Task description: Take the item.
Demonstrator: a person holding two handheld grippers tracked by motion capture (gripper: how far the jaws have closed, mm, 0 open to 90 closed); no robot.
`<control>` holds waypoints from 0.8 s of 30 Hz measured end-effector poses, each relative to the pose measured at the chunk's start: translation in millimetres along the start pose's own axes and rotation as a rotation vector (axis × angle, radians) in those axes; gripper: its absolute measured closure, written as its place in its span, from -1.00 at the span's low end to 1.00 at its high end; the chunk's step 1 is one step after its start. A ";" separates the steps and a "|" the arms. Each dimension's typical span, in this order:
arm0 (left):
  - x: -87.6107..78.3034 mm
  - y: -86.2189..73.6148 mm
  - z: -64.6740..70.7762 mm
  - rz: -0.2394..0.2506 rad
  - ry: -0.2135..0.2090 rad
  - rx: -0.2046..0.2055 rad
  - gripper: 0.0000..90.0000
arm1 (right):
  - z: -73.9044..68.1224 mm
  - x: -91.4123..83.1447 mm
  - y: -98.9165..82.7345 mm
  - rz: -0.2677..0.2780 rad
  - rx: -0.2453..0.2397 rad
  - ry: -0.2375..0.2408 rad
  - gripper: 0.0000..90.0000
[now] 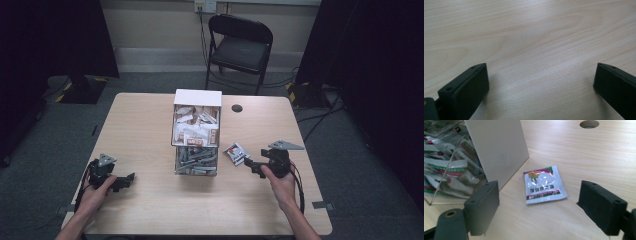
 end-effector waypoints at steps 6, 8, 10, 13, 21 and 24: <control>0.0 0.0 0.0 0.000 0.000 0.000 -1.00 | 3.8 -16.7 -8.6 0.008 0.016 -0.001 -0.67; 0.0 0.0 0.0 0.000 0.000 0.000 -1.00 | 7.6 -21.3 -11.8 -0.005 0.009 -0.041 -0.68; 0.0 0.0 0.0 0.000 0.000 0.000 -1.00 | 13.4 -27.1 -14.6 -0.007 0.026 -0.089 -0.68; 0.0 0.0 0.0 0.000 0.000 0.000 -1.00 | 21.1 -34.8 -19.3 -0.020 0.036 -0.130 -0.68; 0.0 0.1 -0.1 -0.001 0.004 -0.001 -1.00 | 44.0 -53.3 -34.3 -0.013 0.090 -0.190 -0.68; 0.0 0.1 -0.1 -0.001 0.004 -0.001 -1.00 | 51.0 -56.7 -48.1 -0.044 0.109 -0.198 -0.68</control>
Point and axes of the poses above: each handheld gripper's, and its own axes: x roughly forward along the jaws, y roughly out of its top, z roughly to its right, the point moved 8 cm from there along x, roughly forward along the jaws, and after that the axes turned 4 degrees about -z, right-handed, at the moved point
